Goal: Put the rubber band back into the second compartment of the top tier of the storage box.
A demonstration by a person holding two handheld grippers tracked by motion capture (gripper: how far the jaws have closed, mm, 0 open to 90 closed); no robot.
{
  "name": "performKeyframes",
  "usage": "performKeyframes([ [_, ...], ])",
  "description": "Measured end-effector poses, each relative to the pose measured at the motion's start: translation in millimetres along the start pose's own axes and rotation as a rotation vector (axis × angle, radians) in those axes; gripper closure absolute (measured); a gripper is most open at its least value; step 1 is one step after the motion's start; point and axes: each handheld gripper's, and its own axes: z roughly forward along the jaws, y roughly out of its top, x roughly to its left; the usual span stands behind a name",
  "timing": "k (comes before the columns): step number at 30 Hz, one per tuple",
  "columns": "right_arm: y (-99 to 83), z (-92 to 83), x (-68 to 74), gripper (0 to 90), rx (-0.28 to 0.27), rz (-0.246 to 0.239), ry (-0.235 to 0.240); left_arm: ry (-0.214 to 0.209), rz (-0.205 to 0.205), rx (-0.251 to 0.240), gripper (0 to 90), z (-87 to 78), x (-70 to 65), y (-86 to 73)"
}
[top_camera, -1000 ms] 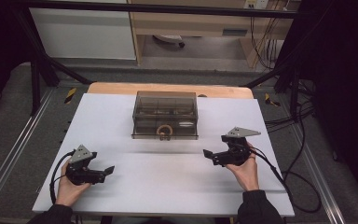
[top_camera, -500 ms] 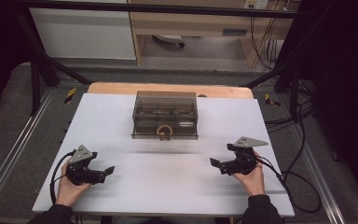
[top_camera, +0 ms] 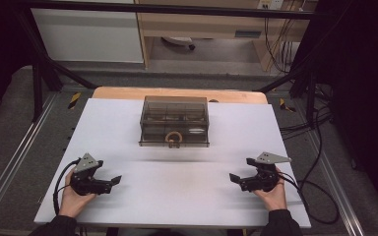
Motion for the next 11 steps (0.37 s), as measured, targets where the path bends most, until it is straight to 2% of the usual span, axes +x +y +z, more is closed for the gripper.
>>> performKeyframes([
  [11,-6.8,-3.5,-1.0,0.5,0.015,-0.007,0.000,-0.006,0.008,0.005,5.5,0.8,-1.0,-0.1],
])
